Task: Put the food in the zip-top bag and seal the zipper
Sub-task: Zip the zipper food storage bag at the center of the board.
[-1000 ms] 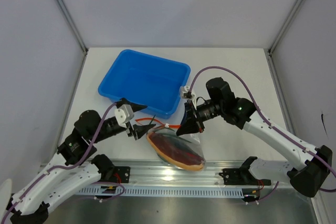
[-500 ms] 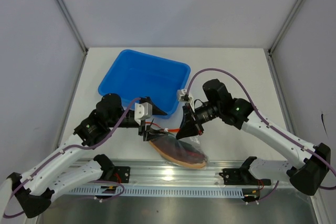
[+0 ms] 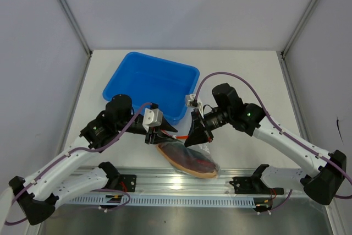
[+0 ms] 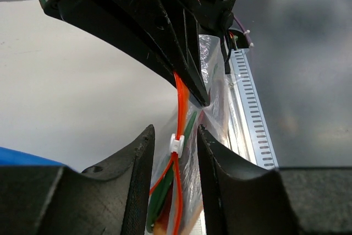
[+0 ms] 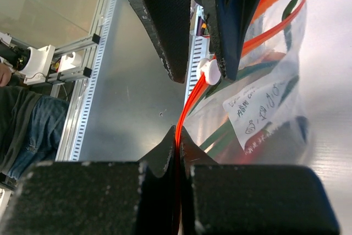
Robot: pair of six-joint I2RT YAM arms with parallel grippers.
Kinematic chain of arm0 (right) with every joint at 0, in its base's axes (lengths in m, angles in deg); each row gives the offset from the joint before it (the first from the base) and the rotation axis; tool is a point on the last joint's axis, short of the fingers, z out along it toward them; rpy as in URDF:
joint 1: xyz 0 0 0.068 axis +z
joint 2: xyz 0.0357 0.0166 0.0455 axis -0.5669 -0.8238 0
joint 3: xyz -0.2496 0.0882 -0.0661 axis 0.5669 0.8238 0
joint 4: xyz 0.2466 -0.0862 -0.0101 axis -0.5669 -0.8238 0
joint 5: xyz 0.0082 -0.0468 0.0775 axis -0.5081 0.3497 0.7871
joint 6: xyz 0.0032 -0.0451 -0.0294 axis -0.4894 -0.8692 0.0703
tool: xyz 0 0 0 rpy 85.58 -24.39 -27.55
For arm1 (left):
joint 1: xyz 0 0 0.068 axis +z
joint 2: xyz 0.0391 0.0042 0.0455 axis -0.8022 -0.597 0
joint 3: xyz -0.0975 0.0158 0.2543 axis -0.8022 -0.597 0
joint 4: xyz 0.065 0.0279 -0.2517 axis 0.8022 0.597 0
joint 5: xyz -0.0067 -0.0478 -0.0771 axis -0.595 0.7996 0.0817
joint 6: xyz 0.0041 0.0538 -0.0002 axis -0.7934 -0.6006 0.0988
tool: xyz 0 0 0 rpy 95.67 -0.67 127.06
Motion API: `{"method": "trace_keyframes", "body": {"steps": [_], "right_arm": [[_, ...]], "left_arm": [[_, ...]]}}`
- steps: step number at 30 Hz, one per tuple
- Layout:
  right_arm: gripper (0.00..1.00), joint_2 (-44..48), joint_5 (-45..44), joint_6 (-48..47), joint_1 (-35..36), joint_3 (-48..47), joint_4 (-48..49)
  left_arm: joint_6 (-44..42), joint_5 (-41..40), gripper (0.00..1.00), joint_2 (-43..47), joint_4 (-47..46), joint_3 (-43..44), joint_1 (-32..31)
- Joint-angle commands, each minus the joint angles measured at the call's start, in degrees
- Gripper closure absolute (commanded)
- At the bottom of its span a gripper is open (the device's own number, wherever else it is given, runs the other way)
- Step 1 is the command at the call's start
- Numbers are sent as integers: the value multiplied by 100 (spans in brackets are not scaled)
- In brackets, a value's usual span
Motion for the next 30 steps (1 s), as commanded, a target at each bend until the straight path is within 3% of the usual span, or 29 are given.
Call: {"method": "trace_keyframes", "body": {"steps": [1, 7, 10, 17, 30], "right_arm": [[100, 73, 103, -88, 19, -311, 126], [100, 64, 121, -96, 19, -320, 135], [100, 64, 112, -105, 19, -319, 135], [100, 143, -99, -149, 28, -284, 65], [100, 1250, -1346, 633, -464, 787, 961]], "left_arm": [[-156, 285, 61, -17, 90, 199, -28], [-226, 171, 57, -106, 257, 243, -28], [-226, 100, 62, -141, 300, 295, -28], [-147, -41, 98, -167, 380, 348, -20], [-129, -717, 99, 307, 1205, 199, 112]]}}
